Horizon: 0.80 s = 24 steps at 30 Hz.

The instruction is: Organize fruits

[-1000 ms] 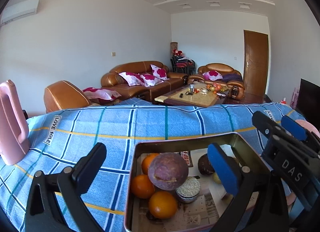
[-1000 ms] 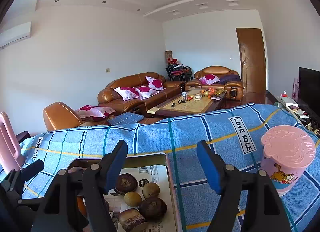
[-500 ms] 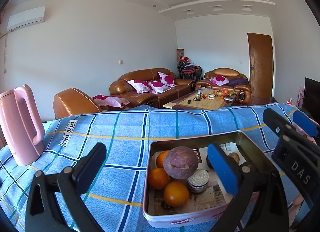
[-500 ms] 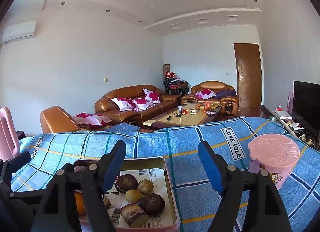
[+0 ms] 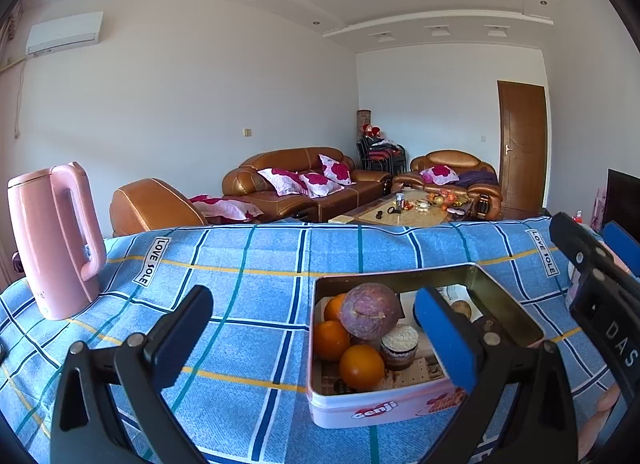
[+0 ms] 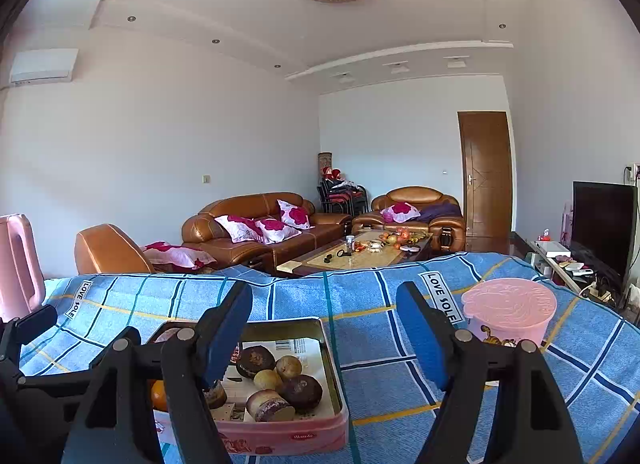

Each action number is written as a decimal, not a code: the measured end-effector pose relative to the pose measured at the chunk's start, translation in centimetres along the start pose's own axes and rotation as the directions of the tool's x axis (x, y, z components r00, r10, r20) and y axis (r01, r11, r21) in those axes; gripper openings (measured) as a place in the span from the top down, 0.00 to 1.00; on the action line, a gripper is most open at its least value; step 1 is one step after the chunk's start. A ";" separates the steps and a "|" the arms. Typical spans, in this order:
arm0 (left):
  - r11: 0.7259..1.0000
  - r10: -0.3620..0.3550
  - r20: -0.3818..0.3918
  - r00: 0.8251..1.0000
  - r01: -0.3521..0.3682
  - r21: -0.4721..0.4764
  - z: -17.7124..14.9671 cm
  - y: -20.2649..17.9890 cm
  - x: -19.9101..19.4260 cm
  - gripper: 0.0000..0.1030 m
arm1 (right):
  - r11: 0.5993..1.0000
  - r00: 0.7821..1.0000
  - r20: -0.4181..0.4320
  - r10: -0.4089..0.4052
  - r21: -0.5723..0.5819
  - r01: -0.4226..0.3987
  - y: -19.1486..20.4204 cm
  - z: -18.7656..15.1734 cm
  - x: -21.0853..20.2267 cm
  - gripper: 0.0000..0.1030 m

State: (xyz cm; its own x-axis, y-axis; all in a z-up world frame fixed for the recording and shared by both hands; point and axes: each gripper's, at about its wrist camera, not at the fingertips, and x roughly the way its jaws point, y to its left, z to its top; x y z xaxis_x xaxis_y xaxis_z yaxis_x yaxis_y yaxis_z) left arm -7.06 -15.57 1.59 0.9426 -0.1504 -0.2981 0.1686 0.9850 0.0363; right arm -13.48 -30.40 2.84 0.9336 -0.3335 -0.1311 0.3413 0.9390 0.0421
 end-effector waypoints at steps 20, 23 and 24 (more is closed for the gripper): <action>1.000 0.008 0.024 1.000 -0.008 0.025 -0.2 -0.5 -1.2 0.00 | 0.998 0.995 0.078 -0.059 0.000 0.060 0.0 -0.1 -2.2 0.20; 1.000 0.007 0.022 1.000 -0.008 0.027 -0.1 -0.5 -1.1 0.00 | 0.998 0.996 0.074 -0.058 0.004 0.058 0.0 0.0 -2.1 0.20; 1.000 0.007 0.021 1.000 -0.008 0.027 -0.1 -0.5 -1.1 0.00 | 0.998 0.996 0.073 -0.058 0.004 0.058 0.0 0.0 -2.1 0.20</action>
State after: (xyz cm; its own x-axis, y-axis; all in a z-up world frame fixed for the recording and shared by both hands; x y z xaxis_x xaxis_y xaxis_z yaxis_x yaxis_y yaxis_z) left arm -8.23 -15.88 1.84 0.9498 -0.1451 -0.2773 0.1689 0.9836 0.0639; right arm -15.48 -29.71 3.15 0.9176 -0.3928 -0.0611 0.3954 0.9177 0.0385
